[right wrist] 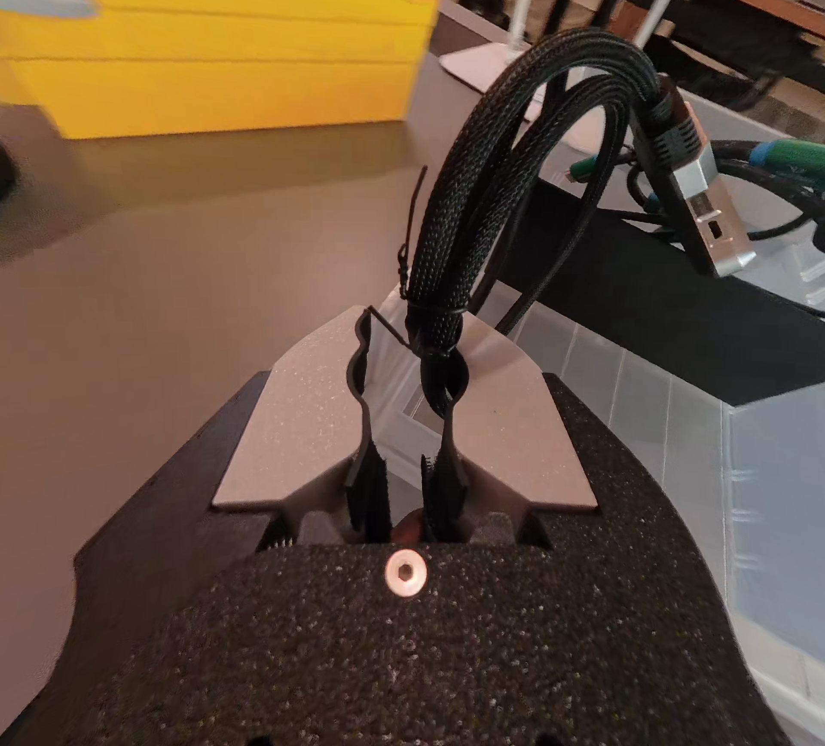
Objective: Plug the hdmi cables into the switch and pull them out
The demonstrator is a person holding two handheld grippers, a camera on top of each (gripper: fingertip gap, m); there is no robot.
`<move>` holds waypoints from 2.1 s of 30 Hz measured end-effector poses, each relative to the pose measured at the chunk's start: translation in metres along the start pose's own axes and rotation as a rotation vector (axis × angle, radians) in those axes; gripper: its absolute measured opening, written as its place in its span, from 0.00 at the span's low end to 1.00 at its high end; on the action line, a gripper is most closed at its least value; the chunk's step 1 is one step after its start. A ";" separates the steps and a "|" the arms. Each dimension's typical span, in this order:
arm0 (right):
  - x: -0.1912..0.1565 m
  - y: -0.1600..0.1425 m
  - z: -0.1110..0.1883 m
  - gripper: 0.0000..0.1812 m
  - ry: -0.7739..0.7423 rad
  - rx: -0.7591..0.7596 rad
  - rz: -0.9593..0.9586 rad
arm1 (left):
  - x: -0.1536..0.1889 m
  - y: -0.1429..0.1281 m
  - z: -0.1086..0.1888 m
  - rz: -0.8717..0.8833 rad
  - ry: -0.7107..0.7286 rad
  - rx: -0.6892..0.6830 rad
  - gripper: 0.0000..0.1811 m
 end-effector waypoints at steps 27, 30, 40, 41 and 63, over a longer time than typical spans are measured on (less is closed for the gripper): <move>0.122 -0.044 0.010 0.58 -0.277 0.049 -0.312 | 0.149 0.008 -0.038 0.093 -0.431 0.064 0.57; 0.096 -0.030 -0.003 0.52 -0.055 0.062 -0.349 | 0.150 0.004 -0.041 0.072 -0.413 0.044 0.57; 0.047 -0.010 -0.011 0.49 -0.183 0.029 -0.333 | 0.108 0.001 -0.063 0.245 -0.224 0.014 0.56; 0.048 -0.012 -0.015 0.49 -0.255 -0.020 -0.270 | 0.111 -0.001 -0.066 0.235 -0.232 -0.013 0.51; 0.044 0.067 0.061 0.04 -0.641 0.151 0.001 | 0.097 0.060 0.001 0.017 -0.104 0.333 0.18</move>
Point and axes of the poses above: each gripper's, where its closed fingertips meet, z back along the fingers, y out of its top, x = y × z across the jaws, the point moved 6 cm from there along z, back along the fingers, and after that the axes turned 13 degrees about z, right-handed, at the moved point
